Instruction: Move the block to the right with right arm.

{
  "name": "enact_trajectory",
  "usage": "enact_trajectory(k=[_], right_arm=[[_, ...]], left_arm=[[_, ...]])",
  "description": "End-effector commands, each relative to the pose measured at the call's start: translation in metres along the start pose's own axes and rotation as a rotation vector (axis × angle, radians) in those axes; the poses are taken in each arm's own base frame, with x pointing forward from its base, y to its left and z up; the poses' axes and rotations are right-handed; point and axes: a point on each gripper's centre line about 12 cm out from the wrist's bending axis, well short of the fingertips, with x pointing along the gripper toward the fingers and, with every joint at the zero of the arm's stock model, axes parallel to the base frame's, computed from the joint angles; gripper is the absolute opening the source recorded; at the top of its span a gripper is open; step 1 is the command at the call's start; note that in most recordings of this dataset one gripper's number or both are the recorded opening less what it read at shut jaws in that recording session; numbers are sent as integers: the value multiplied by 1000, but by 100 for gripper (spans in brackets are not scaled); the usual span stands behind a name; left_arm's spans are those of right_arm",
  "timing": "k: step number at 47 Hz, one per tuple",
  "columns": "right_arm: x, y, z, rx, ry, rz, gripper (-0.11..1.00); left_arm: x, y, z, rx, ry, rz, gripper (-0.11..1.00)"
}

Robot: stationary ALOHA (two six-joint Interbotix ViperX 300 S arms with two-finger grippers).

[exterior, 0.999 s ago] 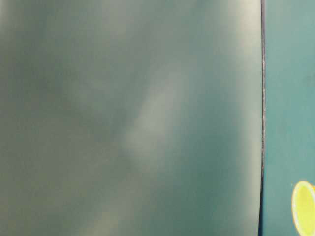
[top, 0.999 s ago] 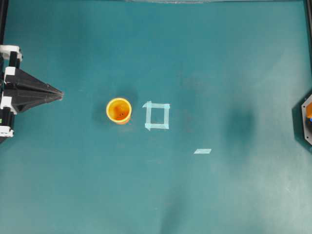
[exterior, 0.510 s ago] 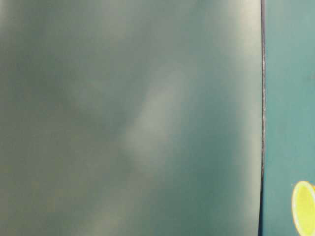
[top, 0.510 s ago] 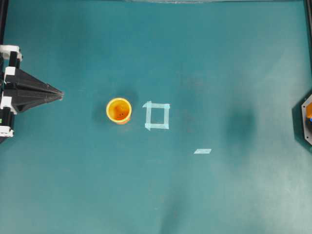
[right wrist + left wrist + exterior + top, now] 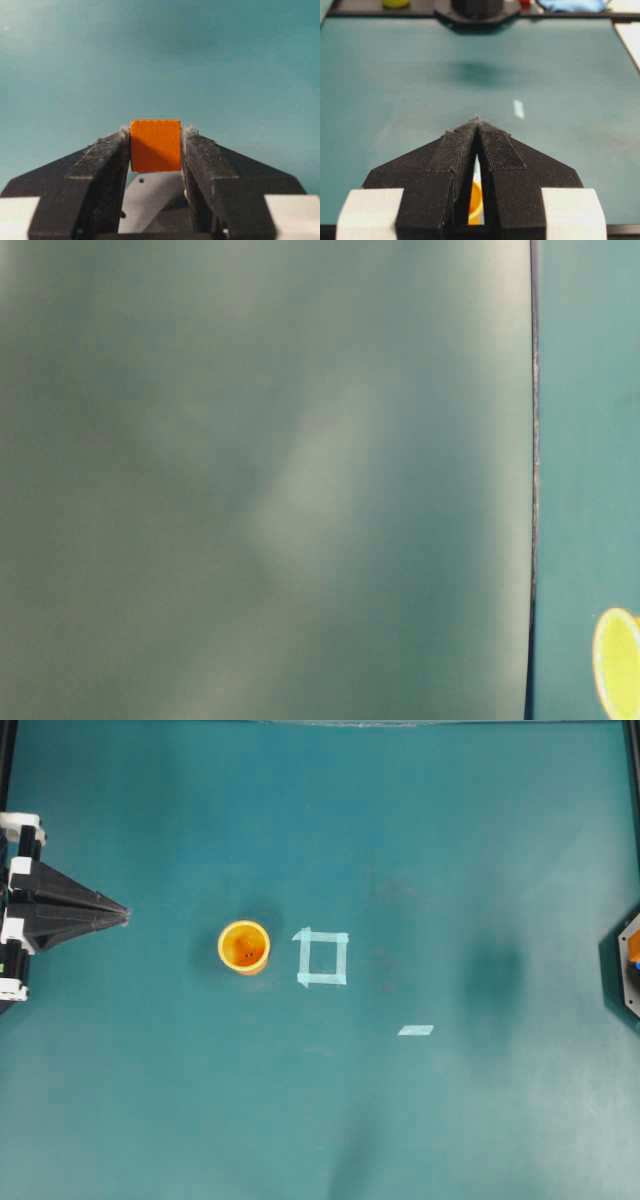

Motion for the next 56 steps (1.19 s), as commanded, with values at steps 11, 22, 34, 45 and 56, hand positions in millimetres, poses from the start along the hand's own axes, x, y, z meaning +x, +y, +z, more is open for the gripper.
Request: enact_trajectory(k=[11,22,34,45,56], right_arm=[[-1,1,5,-1,-13,3,40],[-1,1,5,-1,-18,4,40],[-2,1,6,-1,-20,4,40],[-1,1,5,-1,-20,4,40],[-1,1,6,-1,-26,5,40]], left_arm=[[2,0,12,0,-31,0,0],[2,0,12,2,-31,0,0],[2,0,12,2,-29,-1,0],[2,0,12,2,-29,-2,0],[2,0,12,2,-29,-2,0]])
